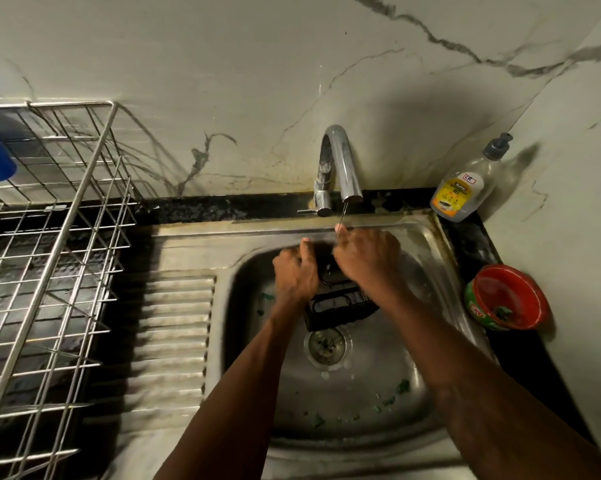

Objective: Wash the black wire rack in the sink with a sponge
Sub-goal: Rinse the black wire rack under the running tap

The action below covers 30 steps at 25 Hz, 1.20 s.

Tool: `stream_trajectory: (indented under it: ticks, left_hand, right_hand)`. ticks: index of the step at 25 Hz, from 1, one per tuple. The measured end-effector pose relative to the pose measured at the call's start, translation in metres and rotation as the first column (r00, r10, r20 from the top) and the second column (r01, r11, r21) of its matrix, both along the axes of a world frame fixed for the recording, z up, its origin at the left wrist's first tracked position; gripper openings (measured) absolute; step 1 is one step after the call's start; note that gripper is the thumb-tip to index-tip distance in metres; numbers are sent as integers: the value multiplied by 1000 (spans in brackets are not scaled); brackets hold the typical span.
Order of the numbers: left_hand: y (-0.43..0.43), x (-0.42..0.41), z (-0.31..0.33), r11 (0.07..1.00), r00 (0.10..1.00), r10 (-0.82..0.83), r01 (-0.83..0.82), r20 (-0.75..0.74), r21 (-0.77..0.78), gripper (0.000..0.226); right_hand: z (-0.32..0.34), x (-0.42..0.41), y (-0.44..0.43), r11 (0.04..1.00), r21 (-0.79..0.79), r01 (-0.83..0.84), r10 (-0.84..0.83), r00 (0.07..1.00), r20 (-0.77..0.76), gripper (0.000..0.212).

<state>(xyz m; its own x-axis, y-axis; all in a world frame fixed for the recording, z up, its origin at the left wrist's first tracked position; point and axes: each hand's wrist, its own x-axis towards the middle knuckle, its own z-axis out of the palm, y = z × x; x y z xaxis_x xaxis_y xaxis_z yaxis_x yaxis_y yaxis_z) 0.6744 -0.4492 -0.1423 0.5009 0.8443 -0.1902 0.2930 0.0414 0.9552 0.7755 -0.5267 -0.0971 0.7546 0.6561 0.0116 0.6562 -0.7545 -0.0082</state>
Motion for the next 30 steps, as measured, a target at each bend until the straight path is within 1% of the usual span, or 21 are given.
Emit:
stream_trajectory:
  ticks: [1,2,4,6,7,9,11,12,13,14,16,18,20,22,23,24,25,26,28,29,30]
  left_hand:
    - [6,-2,-3,1000,1000,17,-17,-6,-19,34]
    - [10,-4,-4,1000,1000,16,-16,11,-4,36]
    - [14,-8,-8,997,998,16,-20,67,70,45]
    - [14,-10,-14,998,995,39,-44,90,51,41]
    - [13,-10,-15,999,996,32,-36,89,40,39]
    - [9,-9,-9,1000,995,9,-7,99,-18,35]
    - [10,-8,-6,996,992,21,-11,123,-88,23]
    - [10,-8,-6,991,992,27,-10,121,-134,16]
    - [11,-9,-7,983,991,36,-11,133,-181,14]
    - [10,-12,-9,979,987,40,-8,154,-202,19]
    - [6,-22,-22,991,989,-5,24,145,-128,46]
    - [-1,-34,-28,996,995,-58,62,77,-58,60]
    - [-3,-37,-25,995,995,-85,83,45,48,59]
    - [-3,-32,-9,949,983,-185,176,7,261,55]
    - [-4,-27,-2,907,973,-230,225,-29,355,53]
    - [-4,-22,2,892,972,-230,227,-38,391,51]
    - [-3,-17,3,909,983,-180,180,-36,376,54]
    - [0,-14,3,935,995,-88,101,-53,340,59]
    - [9,-12,-2,950,989,78,-36,-126,310,65]
    - [15,-13,-7,954,985,100,-55,-141,294,63]
    - [20,-15,-8,959,985,92,-49,-144,278,60]
  right_hand:
    - [0,-8,9,1000,0,30,-29,999,19,51]
    - [0,-21,14,1000,21,3,-4,999,46,48]
    - [-9,-51,10,983,68,-168,162,983,85,40]
    - [-19,-59,-3,943,93,-318,309,946,102,37]
    - [-17,-53,-10,935,91,-342,332,937,107,40]
    - [-11,-25,-19,964,108,-244,236,968,82,57]
    - [0,3,-25,985,171,-24,43,993,-106,68]
    - [3,8,-26,975,212,61,-28,988,-152,67]
    - [4,8,-24,965,248,88,-59,991,-121,63]
    - [6,3,-21,956,280,85,-65,995,-82,57]
    - [6,-6,-15,940,338,43,-26,998,-56,52]
    - [5,-16,-9,943,332,23,-2,998,-62,54]
    - [5,-23,-1,956,293,37,-24,999,-49,56]
    - [3,-26,13,954,289,82,-68,996,-59,58]
    - [2,-28,21,946,293,135,-102,987,-125,60]
    - [-1,-29,30,921,333,203,-129,964,-231,63]
    - [-4,-31,36,880,403,250,-99,929,-358,65]
    - [-5,-34,39,847,478,231,5,898,-441,64]
    - [-13,-46,27,814,581,15,252,891,-377,53]
    - [-19,-47,16,817,572,-76,321,884,-340,50]
    - [-26,-39,3,838,539,-85,316,881,-353,51]
